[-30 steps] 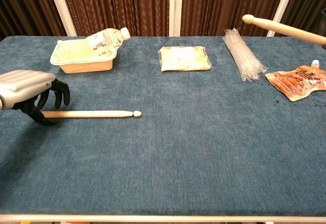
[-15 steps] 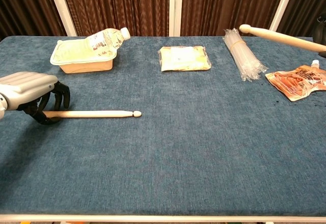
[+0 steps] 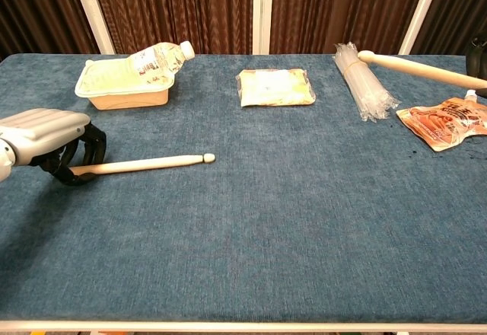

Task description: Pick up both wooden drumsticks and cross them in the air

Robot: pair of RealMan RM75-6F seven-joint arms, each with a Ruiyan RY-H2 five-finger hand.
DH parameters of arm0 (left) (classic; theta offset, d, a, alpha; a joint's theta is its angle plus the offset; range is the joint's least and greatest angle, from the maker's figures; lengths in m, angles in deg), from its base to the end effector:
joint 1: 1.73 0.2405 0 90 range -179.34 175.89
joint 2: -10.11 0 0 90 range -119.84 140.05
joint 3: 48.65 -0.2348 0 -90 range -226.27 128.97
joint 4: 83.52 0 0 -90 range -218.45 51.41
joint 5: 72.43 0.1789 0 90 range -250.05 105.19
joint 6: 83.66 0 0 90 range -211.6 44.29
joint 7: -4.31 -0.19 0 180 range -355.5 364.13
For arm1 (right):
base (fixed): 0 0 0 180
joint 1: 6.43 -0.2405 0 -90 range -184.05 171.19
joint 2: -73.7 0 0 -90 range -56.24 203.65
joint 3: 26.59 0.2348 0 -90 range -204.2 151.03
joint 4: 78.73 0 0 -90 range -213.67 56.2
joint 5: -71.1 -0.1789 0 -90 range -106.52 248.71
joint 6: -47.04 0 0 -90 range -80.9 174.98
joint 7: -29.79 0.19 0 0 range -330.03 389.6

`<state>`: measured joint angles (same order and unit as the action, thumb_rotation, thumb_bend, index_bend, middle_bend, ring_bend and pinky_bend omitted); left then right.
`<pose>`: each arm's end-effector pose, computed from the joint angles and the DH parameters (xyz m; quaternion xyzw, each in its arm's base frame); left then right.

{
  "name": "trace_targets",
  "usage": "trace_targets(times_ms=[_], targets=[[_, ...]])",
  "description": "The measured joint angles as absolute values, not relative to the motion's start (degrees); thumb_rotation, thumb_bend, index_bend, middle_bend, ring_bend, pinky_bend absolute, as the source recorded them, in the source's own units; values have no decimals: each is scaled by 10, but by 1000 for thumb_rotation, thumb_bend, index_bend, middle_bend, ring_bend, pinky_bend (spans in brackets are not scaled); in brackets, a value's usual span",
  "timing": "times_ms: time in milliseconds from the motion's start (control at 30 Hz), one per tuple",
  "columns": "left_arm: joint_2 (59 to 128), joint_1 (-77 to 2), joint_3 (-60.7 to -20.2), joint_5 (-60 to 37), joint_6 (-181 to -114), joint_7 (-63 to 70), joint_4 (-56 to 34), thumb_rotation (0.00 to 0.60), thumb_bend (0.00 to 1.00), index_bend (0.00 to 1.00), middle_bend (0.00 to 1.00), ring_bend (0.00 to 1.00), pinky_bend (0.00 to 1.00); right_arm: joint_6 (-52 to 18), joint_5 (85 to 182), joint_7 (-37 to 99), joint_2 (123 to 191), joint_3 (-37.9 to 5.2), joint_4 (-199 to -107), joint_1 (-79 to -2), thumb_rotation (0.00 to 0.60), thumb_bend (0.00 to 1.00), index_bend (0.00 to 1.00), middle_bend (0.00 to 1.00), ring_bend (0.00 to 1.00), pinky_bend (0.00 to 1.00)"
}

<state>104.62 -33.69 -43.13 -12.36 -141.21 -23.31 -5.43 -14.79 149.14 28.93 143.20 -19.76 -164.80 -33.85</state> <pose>-0.2112 0.3241 -0.0316 -0.7294 -0.4132 -0.2634 0.4772 -0.2258 -0.3360 0.1126 0.6925 -0.3848 0.3662 0.4882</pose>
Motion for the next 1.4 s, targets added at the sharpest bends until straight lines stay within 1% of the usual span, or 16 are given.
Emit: trace_targets(times_ms=[67, 167, 433, 600, 733, 900, 1033, 1233, 1400], targets=[[1045, -336, -430, -114, -1411, -211, -55, 600, 464, 643, 636, 651, 691, -149, 1491, 293, 1434, -201, -1646, -335, 600, 879, 637, 595, 460, 470], [1041, -333, -426, -100, -1407, -157, -56, 600, 477, 670, 661, 651, 732, -152, 1494, 305, 1438, -208, -1646, -328, 600, 882, 656, 604, 471, 472], [1035, -327, -412, -29, -1401, 70, -75, 600, 512, 693, 680, 651, 764, -180, 1539, 373, 1473, -234, -1657, -306, 600, 882, 668, 612, 482, 472], [1029, -333, -403, 48, -1415, 213, -81, 600, 509, 695, 683, 651, 764, -183, 1554, 412, 1503, -234, -1673, -309, 600, 885, 682, 622, 493, 472], [1022, -348, -397, 106, -1427, 292, -75, 600, 508, 695, 683, 651, 764, -179, 1556, 425, 1538, -223, -1689, -321, 600, 886, 702, 636, 507, 472], [1016, -374, -397, 145, -1440, 326, -56, 600, 509, 696, 682, 651, 764, -165, 1548, 431, 1585, -206, -1699, -341, 600, 894, 733, 645, 519, 473], [1018, -382, -400, 152, -1442, 333, -47, 600, 509, 695, 683, 651, 764, -148, 1530, 435, 1625, -191, -1701, -359, 600, 899, 734, 645, 520, 473], [1024, -392, -404, 153, -1442, 334, -41, 600, 508, 696, 682, 651, 764, -129, 1481, 425, 1662, -167, -1702, -375, 600, 906, 738, 650, 525, 473], [1024, -397, -409, 151, -1442, 338, -40, 600, 508, 695, 682, 651, 764, -126, 1460, 406, 1684, -155, -1700, -384, 600, 907, 739, 651, 525, 473]])
